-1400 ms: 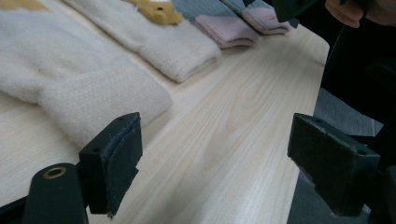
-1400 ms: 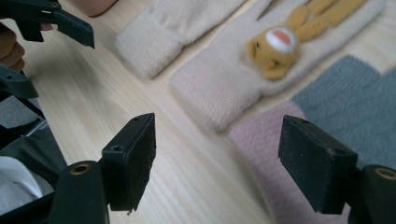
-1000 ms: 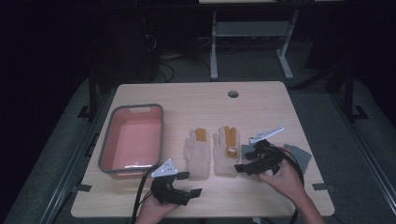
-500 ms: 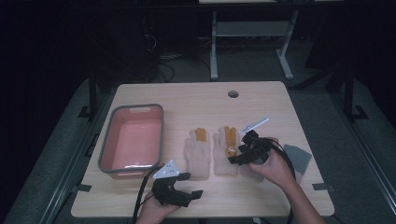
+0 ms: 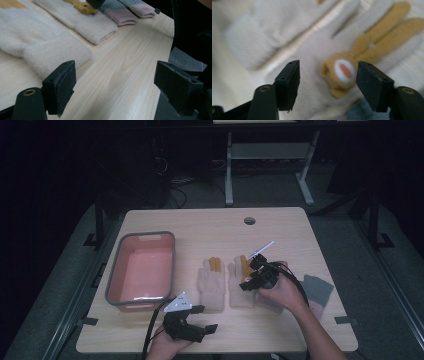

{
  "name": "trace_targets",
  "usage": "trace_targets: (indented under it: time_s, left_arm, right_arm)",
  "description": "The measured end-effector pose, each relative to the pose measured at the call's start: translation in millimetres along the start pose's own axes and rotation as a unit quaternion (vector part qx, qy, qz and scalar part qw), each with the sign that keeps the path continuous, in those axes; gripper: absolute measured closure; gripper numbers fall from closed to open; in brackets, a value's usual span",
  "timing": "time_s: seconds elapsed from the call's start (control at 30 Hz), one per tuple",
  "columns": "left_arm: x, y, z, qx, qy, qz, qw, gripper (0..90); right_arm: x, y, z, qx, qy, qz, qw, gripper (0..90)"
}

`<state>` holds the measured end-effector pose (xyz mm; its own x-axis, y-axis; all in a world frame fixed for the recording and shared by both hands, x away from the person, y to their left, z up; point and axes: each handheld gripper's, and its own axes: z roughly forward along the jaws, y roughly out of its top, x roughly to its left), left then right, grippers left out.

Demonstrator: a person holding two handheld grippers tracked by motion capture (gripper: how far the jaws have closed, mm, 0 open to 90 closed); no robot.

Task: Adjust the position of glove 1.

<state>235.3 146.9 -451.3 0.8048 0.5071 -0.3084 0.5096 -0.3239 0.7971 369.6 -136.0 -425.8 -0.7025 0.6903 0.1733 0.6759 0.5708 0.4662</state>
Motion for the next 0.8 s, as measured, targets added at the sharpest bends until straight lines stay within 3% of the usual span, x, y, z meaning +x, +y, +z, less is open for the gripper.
trace_targets:
  time_s: [0.17, 0.43, 0.8]
  left_arm:
    - [0.7, 0.4, -1.6, 0.001, 0.000, 0.001, 1.0000, 17.7]
    - [-0.7, 0.3, -1.3, -0.001, 0.000, -0.001, 1.0000, 17.7]
    - [-0.9, 0.3, -1.7, -0.003, 0.001, -0.003, 1.0000, 17.7]
  right_arm:
    - [-2.4, 0.4, 10.6, 0.018, -0.030, 0.000, 0.9994, 46.6]
    - [-0.5, 2.9, 16.7, 0.024, -0.046, -0.003, 0.9986, 53.9]
    - [3.5, 3.4, 11.5, 0.018, -0.046, -0.011, 0.9987, 63.6]
